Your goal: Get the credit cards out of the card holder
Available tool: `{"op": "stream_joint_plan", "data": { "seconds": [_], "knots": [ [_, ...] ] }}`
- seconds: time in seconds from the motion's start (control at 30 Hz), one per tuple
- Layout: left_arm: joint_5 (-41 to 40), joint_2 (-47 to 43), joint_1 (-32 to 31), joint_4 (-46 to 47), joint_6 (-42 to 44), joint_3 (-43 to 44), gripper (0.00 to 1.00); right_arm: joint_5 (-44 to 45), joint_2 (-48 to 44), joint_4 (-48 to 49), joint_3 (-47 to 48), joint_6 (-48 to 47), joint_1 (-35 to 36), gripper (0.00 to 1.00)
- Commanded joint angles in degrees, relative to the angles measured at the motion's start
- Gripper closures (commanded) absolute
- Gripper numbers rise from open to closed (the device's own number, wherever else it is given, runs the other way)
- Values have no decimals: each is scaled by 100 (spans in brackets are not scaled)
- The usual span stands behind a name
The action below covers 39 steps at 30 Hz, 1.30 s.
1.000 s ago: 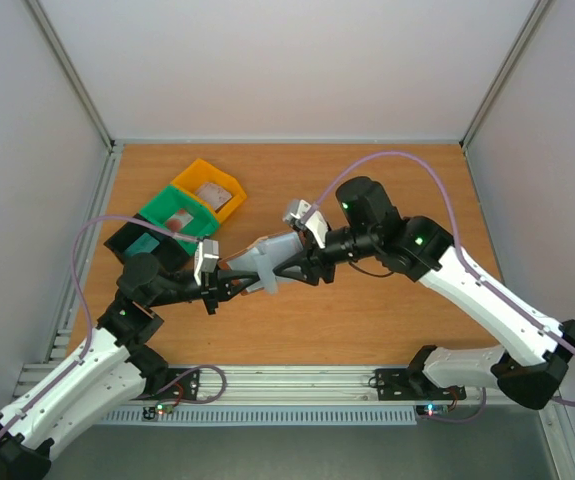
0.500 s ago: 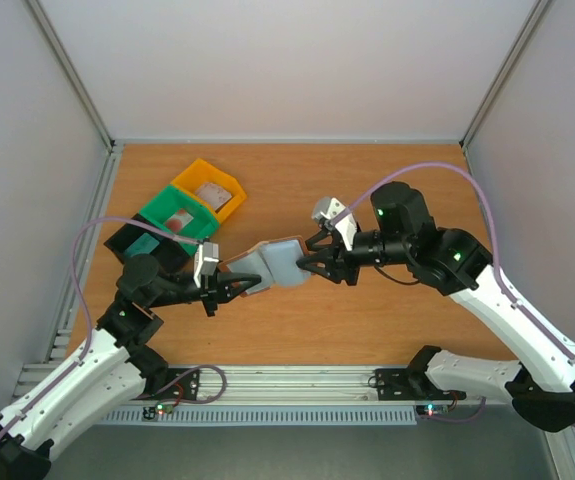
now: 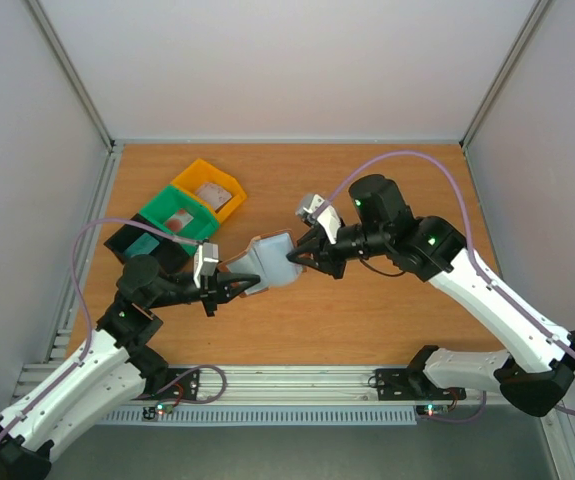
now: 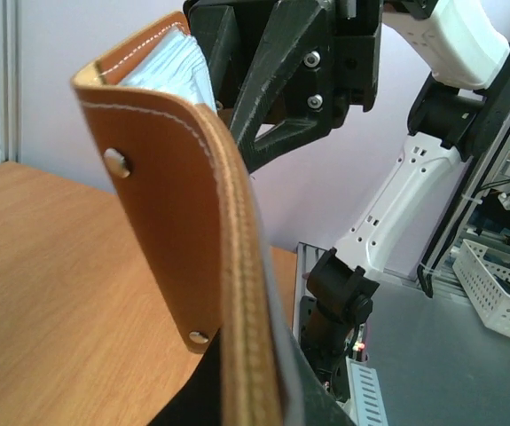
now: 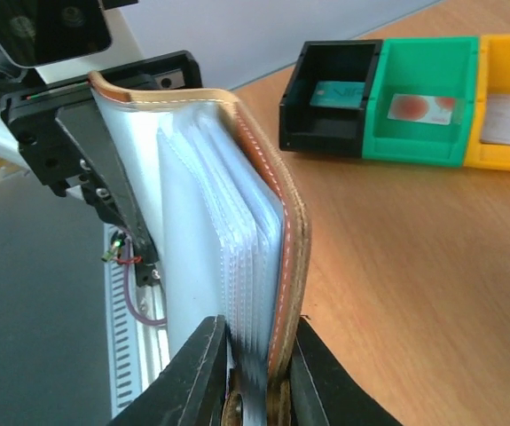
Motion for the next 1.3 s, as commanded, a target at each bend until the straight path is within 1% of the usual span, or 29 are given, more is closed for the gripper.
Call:
{"op": "stream_joint_plan", "data": {
  "seconds": [0.0, 0.07, 0.2, 0.33, 0.37, 0.4, 0.43, 0.47, 0.53, 0.57, 0.63, 0.67, 0.7, 0.8, 0.9, 0.93, 0.97, 1.03, 1.1, 1.13, 1.17, 1.2, 1.23, 1.27],
  "knots": [
    [48, -14, -19, 649, 117, 28, 100, -529, 316, 239, 141, -6, 214, 81],
    [42, -9, -19, 582, 124, 53, 100, -650, 351, 337, 117, 5, 285, 76],
    [0, 0, -19, 550, 92, 39, 100, -697, 380, 520, 15, 82, 364, 71],
    [1, 11, -19, 528, 72, 43, 100, -658, 326, 576, -63, 142, 370, 79],
    [-2, 17, -19, 487, 84, 51, 100, -653, 308, 609, -79, 162, 370, 82],
    [-13, 17, -19, 461, 93, 58, 97, -626, 295, 654, -88, 211, 365, 87],
    [-31, 12, -19, 432, 91, 55, 88, -549, 285, 714, -104, 278, 370, 94],
    [-48, 1, -19, 416, 94, 50, 76, -424, 283, 772, -114, 366, 370, 98],
    [-81, -10, -17, 398, 92, 37, 52, -100, 314, 859, -126, 570, 370, 99],
    [-103, -8, -19, 383, 83, 35, 43, 48, 333, 894, -120, 665, 370, 99],
    [-193, 24, -18, 371, 27, 36, 28, 170, 407, 944, -83, 856, 370, 99],
    [-240, 53, -17, 375, 8, 43, 24, 111, 437, 964, -67, 944, 370, 99],
    [-295, 81, -19, 379, -22, 52, 24, 45, 449, 987, -53, 987, 376, 99],
    [-526, 164, -19, 301, -19, 97, 33, -17, 406, 1065, -67, 1005, 505, 99],
    [-822, 243, -18, 281, 32, 123, 34, -132, 385, 1196, -101, 1023, 654, 99],
    [-880, 264, -19, 276, 53, 135, 36, -112, 399, 1205, -88, 1003, 724, 99],
    [-920, 272, -19, 263, 61, 140, 40, -120, 418, 1189, -71, 987, 779, 99],
    [-946, 273, -19, 221, 67, 147, 55, -237, 417, 1193, -73, 967, 795, 99],
    [-885, 238, -19, 198, 55, 150, 76, -376, 371, 1162, -91, 883, 794, 99],
    [-803, 201, -16, 193, 55, 150, 89, -415, 337, 1119, -101, 825, 792, 98],
    [-713, 164, -17, 170, 66, 150, 98, -459, 290, 1035, -106, 739, 768, 93],
    [-596, 119, -19, 147, 78, 140, 100, -500, 206, 960, -152, 651, 705, 83],
    [-501, 58, -19, 111, 80, 126, 100, -438, 85, 895, -226, 597, 551, 70],
    [-443, 17, -18, 69, 80, 95, 100, -352, -26, 835, -293, 586, 410, 64]
  ]
}}
